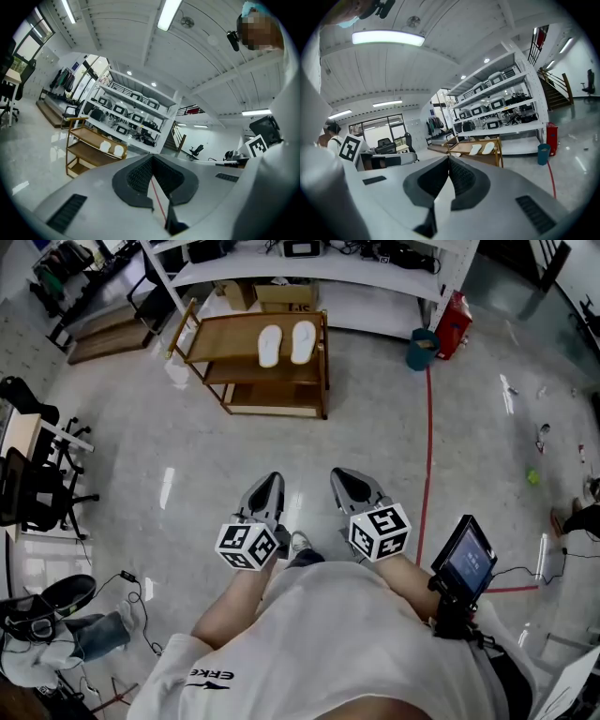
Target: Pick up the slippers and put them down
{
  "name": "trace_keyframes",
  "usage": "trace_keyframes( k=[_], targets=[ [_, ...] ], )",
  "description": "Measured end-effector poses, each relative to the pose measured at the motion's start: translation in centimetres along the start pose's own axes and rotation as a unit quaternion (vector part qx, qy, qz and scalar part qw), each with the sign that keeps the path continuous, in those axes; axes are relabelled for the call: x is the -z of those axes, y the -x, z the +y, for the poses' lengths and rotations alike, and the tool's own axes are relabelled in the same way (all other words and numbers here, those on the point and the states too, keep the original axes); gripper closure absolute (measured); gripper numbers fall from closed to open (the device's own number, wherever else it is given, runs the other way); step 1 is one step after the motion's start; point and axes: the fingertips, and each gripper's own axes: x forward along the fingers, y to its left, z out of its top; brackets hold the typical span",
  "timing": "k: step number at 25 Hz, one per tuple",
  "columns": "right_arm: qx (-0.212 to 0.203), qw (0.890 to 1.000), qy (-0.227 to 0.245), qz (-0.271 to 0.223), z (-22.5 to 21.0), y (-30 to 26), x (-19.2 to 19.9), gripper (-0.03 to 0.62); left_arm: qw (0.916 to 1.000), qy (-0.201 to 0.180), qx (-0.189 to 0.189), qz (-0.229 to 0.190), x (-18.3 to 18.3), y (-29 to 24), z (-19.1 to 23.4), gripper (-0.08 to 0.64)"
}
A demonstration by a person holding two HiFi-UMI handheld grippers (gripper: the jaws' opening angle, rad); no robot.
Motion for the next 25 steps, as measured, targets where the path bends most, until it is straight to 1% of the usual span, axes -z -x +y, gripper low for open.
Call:
trace_keyframes(
  k=[7, 11, 14, 20, 25],
  targets=[
    [0.027, 1.000, 0.002, -0.001, 0.7, -7.4, -1.0, 0.586, 0.9999, 0.006, 0.009, 0.010, -2.6, -2.2, 7.5, 0.557],
    [0.038, 0.999, -0.001, 0.005, 1.3, -10.3, -0.8, 0.586, 0.9998, 0.011, 0.009, 0.013, -3.4, -2.8, 10.8, 0.557],
    [0.044, 0.999, 0.001, 0.012, 1.1, -11.6, -0.9, 0.586, 0.9997, 0.018, 0.008, 0.013, -3.8, -3.3, 12.1, 0.557],
    [0.048, 0.999, -0.002, 0.020, -0.6, -14.4, -1.6, 0.586, 0.9994, 0.029, 0.000, 0.020, -3.9, -5.4, 14.1, 0.557],
    [0.044, 0.999, -0.007, 0.022, -3.7, -17.7, -2.6, 0.586, 0.9992, 0.029, -0.016, 0.024, -4.4, -8.8, 16.1, 0.557]
  ],
)
